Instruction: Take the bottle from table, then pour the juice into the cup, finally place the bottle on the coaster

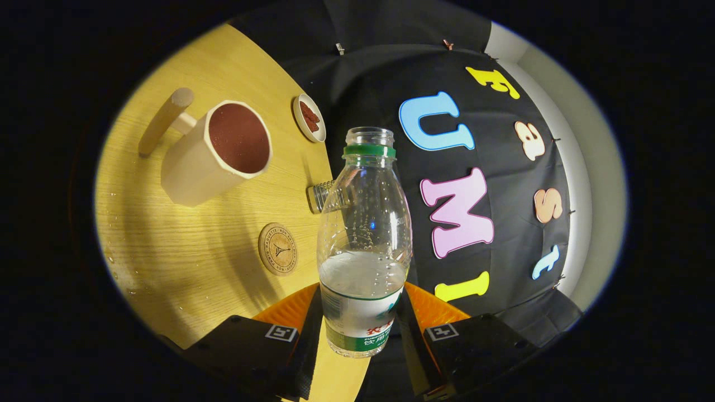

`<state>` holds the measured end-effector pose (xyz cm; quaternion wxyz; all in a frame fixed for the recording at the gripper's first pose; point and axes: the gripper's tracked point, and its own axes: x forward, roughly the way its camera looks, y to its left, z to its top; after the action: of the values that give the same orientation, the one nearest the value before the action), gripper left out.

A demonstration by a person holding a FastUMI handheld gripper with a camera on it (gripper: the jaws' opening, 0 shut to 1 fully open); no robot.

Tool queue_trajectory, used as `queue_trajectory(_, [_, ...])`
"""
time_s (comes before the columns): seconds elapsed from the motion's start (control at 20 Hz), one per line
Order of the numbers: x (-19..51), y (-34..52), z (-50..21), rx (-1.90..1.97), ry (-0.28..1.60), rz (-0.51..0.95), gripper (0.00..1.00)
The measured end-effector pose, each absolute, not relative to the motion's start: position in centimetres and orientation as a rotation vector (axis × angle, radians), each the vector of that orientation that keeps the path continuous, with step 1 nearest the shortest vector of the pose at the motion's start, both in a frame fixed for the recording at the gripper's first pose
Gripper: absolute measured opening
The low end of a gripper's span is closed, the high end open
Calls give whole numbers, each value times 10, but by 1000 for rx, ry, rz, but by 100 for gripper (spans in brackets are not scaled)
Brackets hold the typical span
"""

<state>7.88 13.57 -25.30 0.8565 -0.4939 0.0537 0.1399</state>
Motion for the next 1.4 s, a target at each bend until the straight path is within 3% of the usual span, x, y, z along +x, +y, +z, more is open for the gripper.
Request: queue_trajectory(1.4, [82,145,-262,-1335,90,363,69])
